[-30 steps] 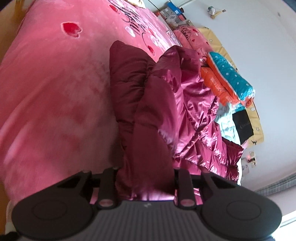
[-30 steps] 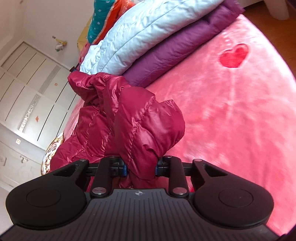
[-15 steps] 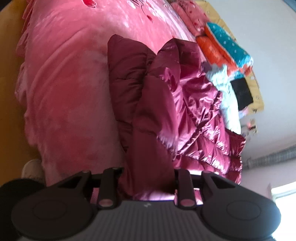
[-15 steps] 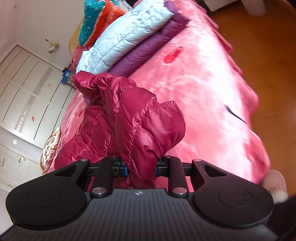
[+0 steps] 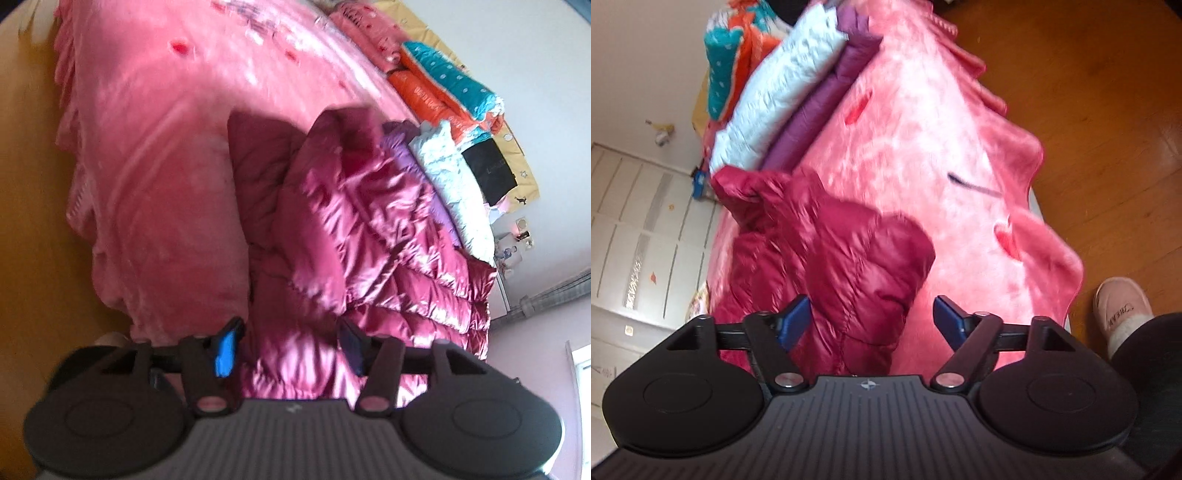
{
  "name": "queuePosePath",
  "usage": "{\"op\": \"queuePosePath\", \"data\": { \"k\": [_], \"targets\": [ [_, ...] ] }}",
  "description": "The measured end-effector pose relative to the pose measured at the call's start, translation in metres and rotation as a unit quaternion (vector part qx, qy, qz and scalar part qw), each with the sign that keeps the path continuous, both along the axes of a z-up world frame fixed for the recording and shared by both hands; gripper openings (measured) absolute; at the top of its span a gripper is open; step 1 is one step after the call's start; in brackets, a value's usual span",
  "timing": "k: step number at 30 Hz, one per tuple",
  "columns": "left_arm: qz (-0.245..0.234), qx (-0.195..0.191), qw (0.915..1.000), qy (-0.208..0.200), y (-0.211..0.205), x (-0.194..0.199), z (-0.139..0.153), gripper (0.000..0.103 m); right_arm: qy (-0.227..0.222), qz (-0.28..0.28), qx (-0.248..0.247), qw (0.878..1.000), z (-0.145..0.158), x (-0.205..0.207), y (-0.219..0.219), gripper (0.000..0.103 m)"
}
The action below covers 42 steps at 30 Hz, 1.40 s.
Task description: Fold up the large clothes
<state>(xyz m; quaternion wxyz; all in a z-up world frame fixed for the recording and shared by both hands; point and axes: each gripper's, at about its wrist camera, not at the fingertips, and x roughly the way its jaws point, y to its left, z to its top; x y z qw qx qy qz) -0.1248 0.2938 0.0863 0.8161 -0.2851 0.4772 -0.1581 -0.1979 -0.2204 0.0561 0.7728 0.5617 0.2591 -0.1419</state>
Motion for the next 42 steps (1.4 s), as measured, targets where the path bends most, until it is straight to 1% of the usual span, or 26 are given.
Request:
{"op": "queuePosePath", "data": {
  "k": [1, 3, 5, 7, 10, 12, 14, 15, 16, 18, 19, 20, 23, 25, 29, 30, 31, 33, 37, 38, 39, 40, 41, 42],
  "targets": [
    [0.002, 0.007, 0.9999, -0.010, 0.002, -0.005, 0.006, 0.059, -0.004, -0.005, -0.011, 1.000, 0.005, -0.005, -0.002, 0.101],
    [0.004, 0.022, 0.9992, -0.033, 0.005, -0.012, 0.018, 0.060, -0.014, -0.013, -0.039, 0.999, 0.015, -0.011, -0.003, 0.101],
    [0.002, 0.048, 0.9971, -0.059, 0.002, -0.014, 0.031, 0.061, -0.033, -0.015, -0.065, 0.997, 0.028, -0.016, -0.002, 0.101],
    [-0.006, 0.079, 0.9929, -0.088, -0.006, -0.007, 0.040, 0.061, -0.054, -0.011, -0.093, 0.994, 0.038, -0.018, -0.005, 0.102],
    [-0.032, 0.116, 0.9844, -0.129, -0.026, 0.009, 0.054, 0.061, -0.072, 0.015, -0.155, 0.985, 0.057, -0.010, 0.004, 0.103],
    [-0.050, 0.130, 0.9791, -0.148, -0.041, 0.022, 0.060, 0.061, -0.075, 0.035, -0.187, 0.979, 0.064, -0.004, 0.008, 0.103],
    [-0.060, 0.131, 0.9768, -0.159, -0.055, 0.036, 0.064, 0.061, -0.076, 0.054, -0.213, 0.973, 0.067, 0.002, 0.013, 0.103],
    [-0.066, 0.131, 0.9749, -0.168, -0.062, 0.042, 0.064, 0.063, -0.074, 0.061, -0.227, 0.969, 0.067, 0.005, 0.013, 0.103],
    [-0.075, 0.140, 0.9707, -0.180, -0.070, 0.049, 0.063, 0.065, -0.073, 0.067, -0.237, 0.966, 0.068, 0.007, 0.015, 0.103],
    [-0.087, 0.182, 0.9587, -0.200, -0.084, 0.058, 0.057, 0.065, -0.074, 0.081, -0.252, 0.961, 0.070, 0.011, 0.017, 0.103],
    [-0.096, 0.202, 0.9534, -0.203, -0.089, 0.064, 0.052, 0.065, -0.077, 0.086, -0.257, 0.960, 0.070, 0.013, 0.018, 0.103],
    [-0.102, 0.212, 0.9512, -0.200, -0.091, 0.070, 0.046, 0.065, -0.079, 0.090, -0.259, 0.958, 0.071, 0.015, 0.018, 0.103],
    [-0.105, 0.216, 0.9516, -0.192, -0.086, 0.080, 0.033, 0.065, -0.081, 0.100, -0.269, 0.954, 0.072, 0.021, 0.017, 0.103],
    [-0.105, 0.216, 0.9520, -0.190, -0.082, 0.084, 0.030, 0.065, -0.080, 0.108, -0.284, 0.950, 0.072, 0.026, 0.016, 0.103],
    [-0.104, 0.215, 0.9521, -0.191, -0.073, 0.090, 0.025, 0.069, -0.074, 0.125, -0.306, 0.941, 0.072, 0.039, 0.010, 0.103],
    [-0.106, 0.219, 0.9512, -0.190, -0.073, 0.093, 0.022, 0.070, -0.071, 0.133, -0.312, 0.938, 0.072, 0.044, 0.010, 0.103],
    [-0.110, 0.222, 0.9503, -0.188, -0.076, 0.096, 0.020, 0.074, -0.066, 0.141, -0.318, 0.935, 0.072, 0.049, 0.009, 0.103],
    [-0.119, 0.231, 0.9474, -0.187, -0.085, 0.103, 0.015, 0.077, -0.053, 0.159, -0.329, 0.929, 0.071, 0.064, 0.008, 0.103],
    [-0.131, 0.245, 0.9426, -0.186, -0.100, 0.115, 0.007, 0.077, -0.039, 0.195, -0.337, 0.920, 0.069, 0.100, 0.004, 0.103],
    [-0.131, 0.248, 0.9422, -0.183, -0.102, 0.118, 0.005, 0.076, -0.036, 0.204, -0.342, 0.916, 0.069, 0.110, 0.005, 0.103],
    [-0.130, 0.252, 0.9420, -0.180, -0.104, 0.121, 0.003, 0.073, -0.033, 0.211, -0.349, 0.912, 0.069, 0.118, 0.005, 0.103],
    [-0.130, 0.255, 0.9414, -0.179, -0.105, 0.122, 0.002, 0.066, -0.029, 0.217, -0.358, 0.908, 0.069, 0.127, 0.006, 0.103],
    [-0.130, 0.258, 0.9402, -0.181, -0.107, 0.122, 0.001, 0.062, -0.025, 0.223, -0.366, 0.903, 0.069, 0.136, 0.006, 0.103],
    [-0.131, 0.262, 0.9381, -0.185, -0.108, 0.122, 0.001, 0.051, -0.020, 0.228, -0.371, 0.900, 0.068, 0.145, 0.006, 0.103]
  ]
}}
